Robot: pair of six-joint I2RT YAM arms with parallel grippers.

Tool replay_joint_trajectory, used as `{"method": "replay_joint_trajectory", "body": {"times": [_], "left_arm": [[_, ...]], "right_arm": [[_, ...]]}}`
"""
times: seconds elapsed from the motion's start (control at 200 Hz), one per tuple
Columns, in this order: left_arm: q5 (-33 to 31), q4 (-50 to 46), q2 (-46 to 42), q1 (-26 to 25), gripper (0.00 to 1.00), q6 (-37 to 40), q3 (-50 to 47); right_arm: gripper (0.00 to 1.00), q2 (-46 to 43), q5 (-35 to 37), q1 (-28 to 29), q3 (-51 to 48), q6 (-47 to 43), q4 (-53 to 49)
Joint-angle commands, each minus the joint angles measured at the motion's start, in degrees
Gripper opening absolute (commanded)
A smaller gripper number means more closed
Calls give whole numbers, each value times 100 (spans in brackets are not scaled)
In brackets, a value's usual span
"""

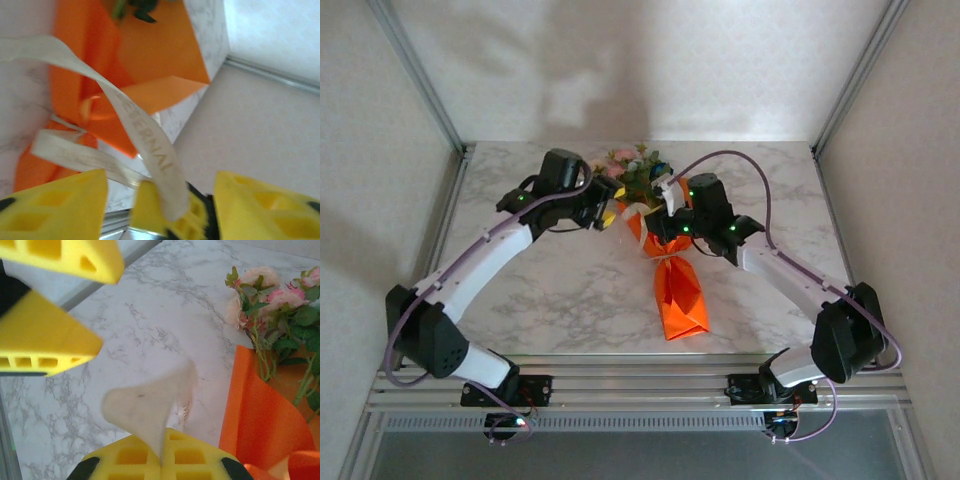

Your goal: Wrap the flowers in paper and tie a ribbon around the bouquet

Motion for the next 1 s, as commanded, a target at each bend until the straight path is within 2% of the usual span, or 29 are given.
{"method": "replay_joint_trajectory", "body": {"times": [0.0, 0.1, 0.255, 0.546, 0.766, 0.891, 0.996], "left_arm": [[-239, -134, -299, -15, 68, -290, -473], [-279, 307, -466, -231, 77, -798, -659], [16, 1468, -251, -821, 78, -2080, -905], [-154, 1411, -148, -1349, 80, -3288, -799], [-300, 1752, -87, -1327, 80, -3641, -898], [-316, 1385, 95, -1336, 81, -3360, -493], [-334, 1299, 45, -1332, 81, -3271, -530]], "right_arm": [[0, -256, 187, 48, 147, -197, -665], [0, -325, 194, 54, 208, -286, -869], [0, -384, 169, 49, 161, -455, -907], [0, -589, 32, 72, -147, -844, -544], [0, -679, -189, 88, -235, -965, -536], [0, -637, -223, 136, -236, -889, -553], [0, -637, -244, 136, -295, -799, -443]]}}
